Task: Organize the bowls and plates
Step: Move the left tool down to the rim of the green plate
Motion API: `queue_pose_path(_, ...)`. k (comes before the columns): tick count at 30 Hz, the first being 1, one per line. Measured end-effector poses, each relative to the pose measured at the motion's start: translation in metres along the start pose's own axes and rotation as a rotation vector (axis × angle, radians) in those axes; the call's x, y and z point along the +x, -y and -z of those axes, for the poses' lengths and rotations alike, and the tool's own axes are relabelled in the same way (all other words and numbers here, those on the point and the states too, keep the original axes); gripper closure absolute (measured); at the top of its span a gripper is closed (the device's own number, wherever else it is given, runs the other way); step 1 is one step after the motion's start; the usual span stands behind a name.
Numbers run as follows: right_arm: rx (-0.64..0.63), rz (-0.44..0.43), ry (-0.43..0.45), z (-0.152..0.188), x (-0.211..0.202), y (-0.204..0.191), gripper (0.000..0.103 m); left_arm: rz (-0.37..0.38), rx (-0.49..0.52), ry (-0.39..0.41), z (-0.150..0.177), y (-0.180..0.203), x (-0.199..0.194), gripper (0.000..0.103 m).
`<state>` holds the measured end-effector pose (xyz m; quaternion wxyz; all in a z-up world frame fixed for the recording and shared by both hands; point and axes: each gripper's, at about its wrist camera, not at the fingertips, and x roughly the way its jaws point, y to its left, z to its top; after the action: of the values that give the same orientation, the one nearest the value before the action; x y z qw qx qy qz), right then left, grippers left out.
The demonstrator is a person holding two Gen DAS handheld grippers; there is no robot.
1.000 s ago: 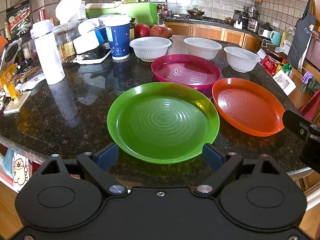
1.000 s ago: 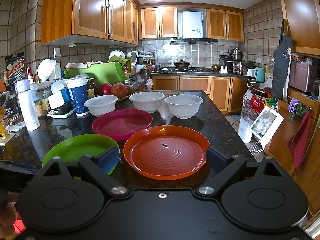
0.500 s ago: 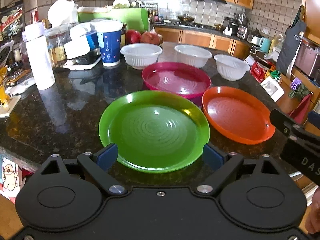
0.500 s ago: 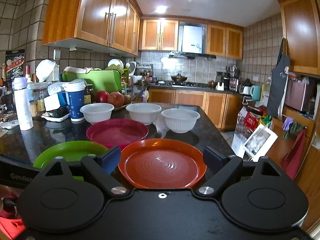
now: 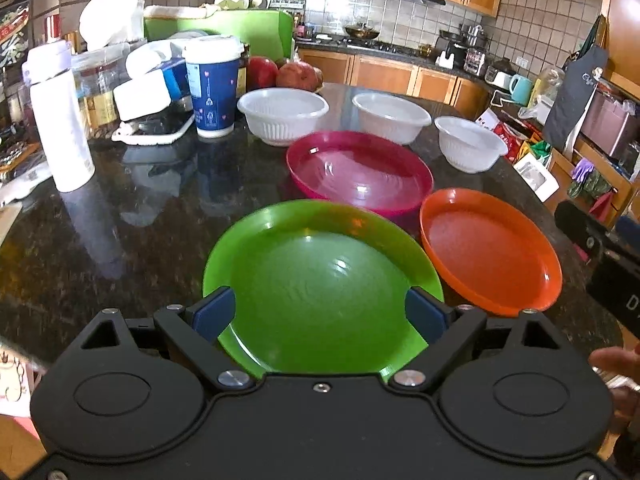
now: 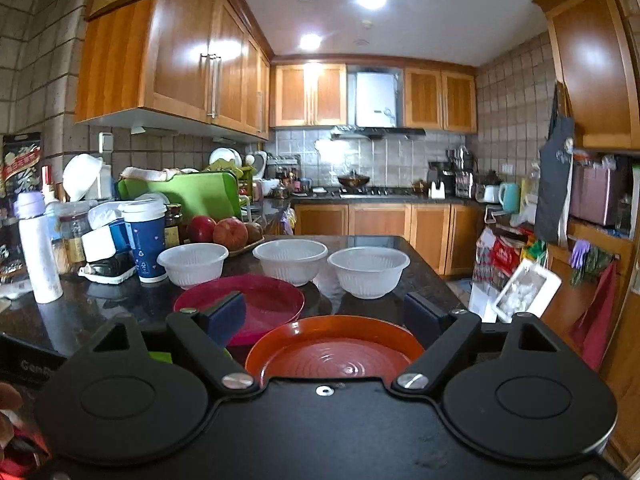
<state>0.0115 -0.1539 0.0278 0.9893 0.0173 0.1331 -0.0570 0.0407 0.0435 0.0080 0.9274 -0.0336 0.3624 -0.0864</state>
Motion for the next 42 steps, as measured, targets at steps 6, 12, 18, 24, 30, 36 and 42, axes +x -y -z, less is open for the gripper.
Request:
queue_pose_path(6,0.026,-0.025,-0.082,-0.002,0.025,-0.013,0.015,0.001,0.014,0.021,-0.02,-0.021,0.012,0.018)
queue_pose_path(12,-0.064,-0.033,-0.116,0.0,0.036,-0.038,0.03,0.034,0.059,-0.043,-0.031,-0.042,0.031,0.022)
queue_pose_path(18,-0.133,-0.123,-0.215,0.012,0.035,-0.054,0.045,0.031,0.088,-0.086,-0.024,-0.058,0.037,0.026)
queue_pose_path(24,-0.127,-0.196,-0.334,0.025,0.038,-0.065,0.061,0.019,0.089,-0.108,-0.013,-0.068,0.034,0.029)
queue_pose_path(30,-0.095,-0.192,-0.409,0.03,0.045,-0.067,0.076,0.018,0.083,-0.113,-0.013,-0.076,0.034,0.04)
queue_pose_path(36,-0.062,-0.137,-0.431,0.032,0.052,-0.063,0.076,0.035,0.092,-0.123,-0.011,-0.077,0.035,0.046)
queue_pose_path(42,-0.033,-0.119,-0.44,0.032,0.06,-0.061,0.076,0.036,0.149,-0.111,-0.008,-0.071,0.036,0.06)
